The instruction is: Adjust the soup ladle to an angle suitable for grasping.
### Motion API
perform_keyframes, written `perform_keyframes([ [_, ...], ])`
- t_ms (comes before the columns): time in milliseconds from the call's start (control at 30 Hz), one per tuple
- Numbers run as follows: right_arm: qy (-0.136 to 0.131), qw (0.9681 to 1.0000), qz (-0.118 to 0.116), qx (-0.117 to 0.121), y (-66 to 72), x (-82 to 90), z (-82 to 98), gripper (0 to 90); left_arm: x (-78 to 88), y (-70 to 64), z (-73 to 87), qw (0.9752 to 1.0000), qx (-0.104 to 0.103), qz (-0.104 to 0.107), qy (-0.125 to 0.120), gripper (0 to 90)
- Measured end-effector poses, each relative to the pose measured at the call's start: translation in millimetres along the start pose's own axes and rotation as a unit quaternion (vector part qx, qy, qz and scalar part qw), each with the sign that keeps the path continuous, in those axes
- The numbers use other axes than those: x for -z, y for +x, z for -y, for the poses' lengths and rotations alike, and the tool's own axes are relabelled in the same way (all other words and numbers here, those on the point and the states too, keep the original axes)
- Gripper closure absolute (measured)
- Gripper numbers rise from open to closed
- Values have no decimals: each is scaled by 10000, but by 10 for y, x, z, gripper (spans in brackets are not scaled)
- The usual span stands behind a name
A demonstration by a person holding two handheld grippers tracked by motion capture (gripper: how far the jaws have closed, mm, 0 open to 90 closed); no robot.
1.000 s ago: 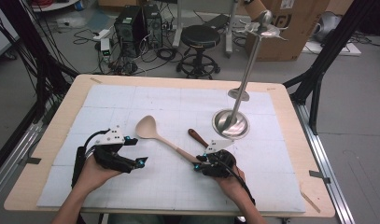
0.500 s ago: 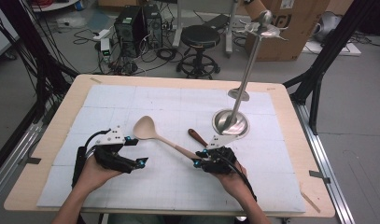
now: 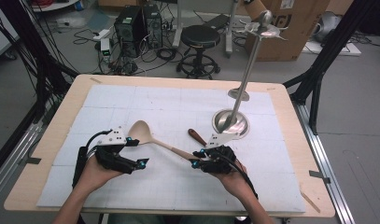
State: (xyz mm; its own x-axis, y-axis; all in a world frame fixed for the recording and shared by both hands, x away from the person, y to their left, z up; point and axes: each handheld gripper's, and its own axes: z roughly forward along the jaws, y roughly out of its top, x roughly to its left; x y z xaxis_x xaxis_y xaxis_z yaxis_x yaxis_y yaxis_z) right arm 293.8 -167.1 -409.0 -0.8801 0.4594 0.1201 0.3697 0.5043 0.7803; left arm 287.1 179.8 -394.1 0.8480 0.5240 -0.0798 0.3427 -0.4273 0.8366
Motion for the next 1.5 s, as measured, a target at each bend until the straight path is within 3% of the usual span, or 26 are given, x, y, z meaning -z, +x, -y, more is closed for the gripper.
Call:
perform_keyframes([
  [633,-113,9991,-376,143,125,39,-142,676,-40,-15,4,9999,-90,64,63,220],
  [1300,-45,9966,-790,245,254,42,-279,699,-118,-44,7,9997,-141,142,158,229],
  [1500,110,9966,-742,328,251,-3,-257,715,-176,-38,13,9994,-172,189,242,245],
])
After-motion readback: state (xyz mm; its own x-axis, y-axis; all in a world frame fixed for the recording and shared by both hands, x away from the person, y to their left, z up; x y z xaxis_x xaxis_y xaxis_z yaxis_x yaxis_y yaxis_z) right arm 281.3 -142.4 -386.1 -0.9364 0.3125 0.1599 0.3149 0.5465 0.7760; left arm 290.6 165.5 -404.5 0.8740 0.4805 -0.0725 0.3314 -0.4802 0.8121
